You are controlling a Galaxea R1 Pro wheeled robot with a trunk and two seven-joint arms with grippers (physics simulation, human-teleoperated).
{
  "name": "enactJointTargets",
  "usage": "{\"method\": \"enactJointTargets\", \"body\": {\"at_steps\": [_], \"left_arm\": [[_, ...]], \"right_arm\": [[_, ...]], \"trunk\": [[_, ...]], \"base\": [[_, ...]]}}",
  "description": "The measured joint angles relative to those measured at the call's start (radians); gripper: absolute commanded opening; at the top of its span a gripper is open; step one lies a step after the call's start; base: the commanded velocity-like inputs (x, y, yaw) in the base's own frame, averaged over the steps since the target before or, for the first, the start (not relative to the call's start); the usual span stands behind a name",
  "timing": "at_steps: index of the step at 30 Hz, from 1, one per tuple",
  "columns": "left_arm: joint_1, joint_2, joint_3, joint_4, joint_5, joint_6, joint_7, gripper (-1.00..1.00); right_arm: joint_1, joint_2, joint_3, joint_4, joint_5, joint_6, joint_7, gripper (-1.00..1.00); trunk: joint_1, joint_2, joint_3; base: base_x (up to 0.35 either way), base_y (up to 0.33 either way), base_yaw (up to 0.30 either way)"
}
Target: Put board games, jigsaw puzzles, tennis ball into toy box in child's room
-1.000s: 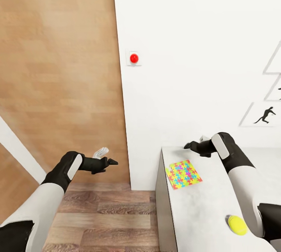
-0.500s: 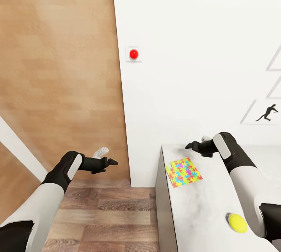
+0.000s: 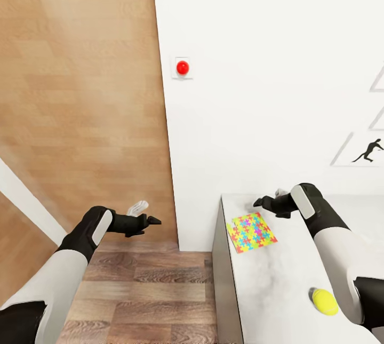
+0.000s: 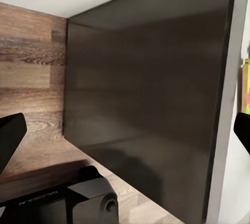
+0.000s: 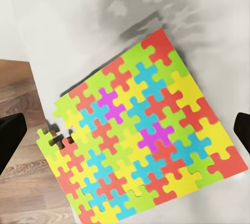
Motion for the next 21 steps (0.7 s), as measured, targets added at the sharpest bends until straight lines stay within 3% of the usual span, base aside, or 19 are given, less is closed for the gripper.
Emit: {"method": "enactJointTargets", "body": {"at_steps": [21], "left_arm": [[0.0,0.0,0.0,-0.002,0.001,0.0,-0.001,1.0]], "right_arm": [[-0.001,-0.023,-0.002,0.004,0.0,0.0,0.004,1.0]], "trunk": [[0.0,0.0,-0.035]], "base": [[0.0,0.0,0.0]]}}
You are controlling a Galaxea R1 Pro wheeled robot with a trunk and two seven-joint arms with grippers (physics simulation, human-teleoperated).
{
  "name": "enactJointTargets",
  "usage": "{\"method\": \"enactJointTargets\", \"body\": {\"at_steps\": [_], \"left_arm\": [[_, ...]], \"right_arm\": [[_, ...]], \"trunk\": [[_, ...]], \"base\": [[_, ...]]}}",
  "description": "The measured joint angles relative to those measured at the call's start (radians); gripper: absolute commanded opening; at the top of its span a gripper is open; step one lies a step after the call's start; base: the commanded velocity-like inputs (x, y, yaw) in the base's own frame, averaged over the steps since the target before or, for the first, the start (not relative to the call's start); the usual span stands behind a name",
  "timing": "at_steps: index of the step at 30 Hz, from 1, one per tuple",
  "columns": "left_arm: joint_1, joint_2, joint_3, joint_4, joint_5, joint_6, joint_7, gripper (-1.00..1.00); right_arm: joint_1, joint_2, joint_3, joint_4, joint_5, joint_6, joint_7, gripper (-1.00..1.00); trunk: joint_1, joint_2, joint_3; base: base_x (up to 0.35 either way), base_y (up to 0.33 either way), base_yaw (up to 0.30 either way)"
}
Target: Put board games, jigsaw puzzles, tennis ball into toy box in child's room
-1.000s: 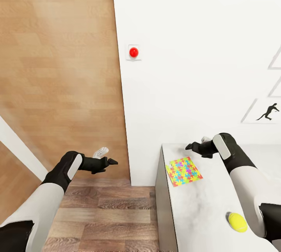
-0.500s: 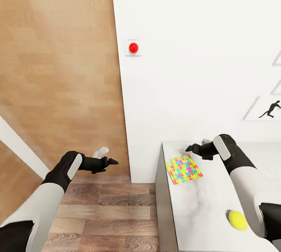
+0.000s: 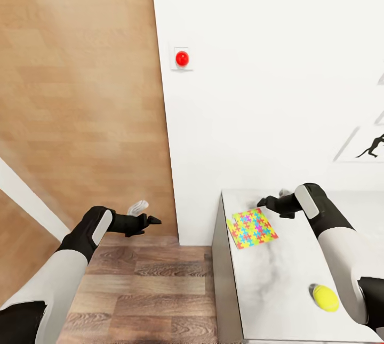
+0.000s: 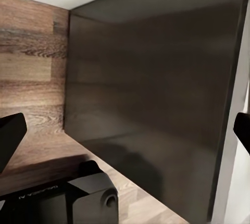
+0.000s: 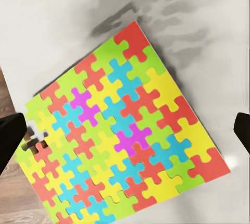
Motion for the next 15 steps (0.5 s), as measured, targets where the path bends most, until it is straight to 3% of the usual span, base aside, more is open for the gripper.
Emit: {"method": "enactJointTargets", "body": {"at_steps": [15], "left_arm": [[0.0,0.0,-0.001,0.0,0.0,0.0,-0.001,1.0]], "right_arm": [[-0.01,-0.006,-0.002,-0.008,-0.002,0.0,0.002,1.0]], "trunk": [[0.0,0.0,-0.025]], "base": [[0.0,0.0,0.0]]}}
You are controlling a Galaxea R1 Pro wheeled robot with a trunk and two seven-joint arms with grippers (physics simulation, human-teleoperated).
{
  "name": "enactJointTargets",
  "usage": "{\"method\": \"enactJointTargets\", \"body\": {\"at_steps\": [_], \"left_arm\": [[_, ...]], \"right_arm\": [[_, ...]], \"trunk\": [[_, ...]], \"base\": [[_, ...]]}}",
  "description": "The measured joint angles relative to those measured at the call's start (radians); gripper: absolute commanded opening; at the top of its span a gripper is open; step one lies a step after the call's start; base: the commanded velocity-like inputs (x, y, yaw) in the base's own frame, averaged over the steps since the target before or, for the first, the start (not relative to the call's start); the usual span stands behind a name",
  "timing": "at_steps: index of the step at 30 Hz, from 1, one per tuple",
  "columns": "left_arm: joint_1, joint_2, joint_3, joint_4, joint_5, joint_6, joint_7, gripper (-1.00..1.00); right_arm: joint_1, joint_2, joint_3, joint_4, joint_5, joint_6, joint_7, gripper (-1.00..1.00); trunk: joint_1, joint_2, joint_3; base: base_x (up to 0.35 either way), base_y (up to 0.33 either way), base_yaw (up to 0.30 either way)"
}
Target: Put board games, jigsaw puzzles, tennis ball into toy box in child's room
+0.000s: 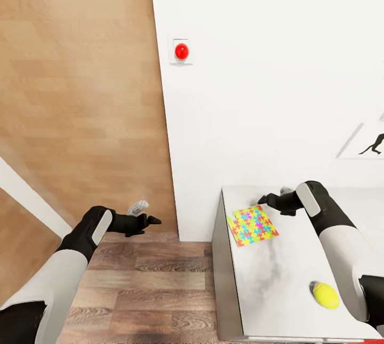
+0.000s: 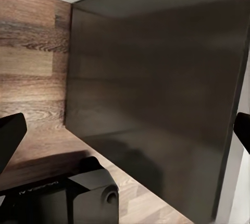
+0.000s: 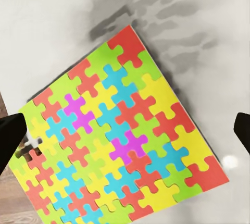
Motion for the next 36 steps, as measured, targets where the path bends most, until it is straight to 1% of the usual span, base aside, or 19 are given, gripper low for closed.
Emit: {"method": "enactJointTargets", "body": {"at_steps": [36], "left_arm": [[0.0,0.0,0.001,-0.001,0.001,0.0,-0.004,1.0]], "right_arm": [[-0.005,0.001,0.001,-0.002,-0.001,0.0,0.002,1.0]], "trunk": [[0.0,0.0,-0.059]], "base": [[0.0,0.0,0.0]]}}
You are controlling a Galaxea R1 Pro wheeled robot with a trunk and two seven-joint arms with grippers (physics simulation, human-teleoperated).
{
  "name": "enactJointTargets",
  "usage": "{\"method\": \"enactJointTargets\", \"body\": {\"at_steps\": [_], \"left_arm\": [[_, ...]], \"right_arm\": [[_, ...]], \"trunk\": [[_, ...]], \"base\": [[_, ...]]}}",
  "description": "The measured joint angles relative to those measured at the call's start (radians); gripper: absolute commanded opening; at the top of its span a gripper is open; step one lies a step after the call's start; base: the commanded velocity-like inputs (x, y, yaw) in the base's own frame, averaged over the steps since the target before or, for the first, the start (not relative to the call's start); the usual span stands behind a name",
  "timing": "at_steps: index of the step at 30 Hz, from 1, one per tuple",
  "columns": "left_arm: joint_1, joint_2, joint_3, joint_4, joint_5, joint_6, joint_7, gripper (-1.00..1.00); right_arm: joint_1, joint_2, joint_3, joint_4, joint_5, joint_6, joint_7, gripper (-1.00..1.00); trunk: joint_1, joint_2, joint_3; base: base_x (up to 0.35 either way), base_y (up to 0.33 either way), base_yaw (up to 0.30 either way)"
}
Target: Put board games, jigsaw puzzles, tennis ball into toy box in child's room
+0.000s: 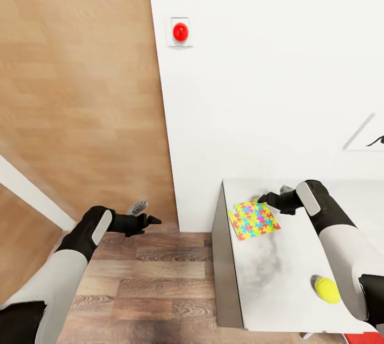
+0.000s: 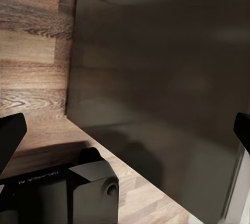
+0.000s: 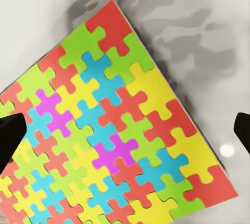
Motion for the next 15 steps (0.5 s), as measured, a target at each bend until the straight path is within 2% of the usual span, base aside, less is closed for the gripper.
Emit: {"method": "enactJointTargets", "body": {"at_steps": [15], "left_arm": [[0.0,0.0,0.0,-0.001,0.0,0.0,-0.001,1.0]], "right_arm": [[0.0,0.0,0.0,-0.001,0.0,0.0,0.002,1.0]], "trunk": [[0.0,0.0,-0.025]], "base": [[0.0,0.0,0.0]]}}
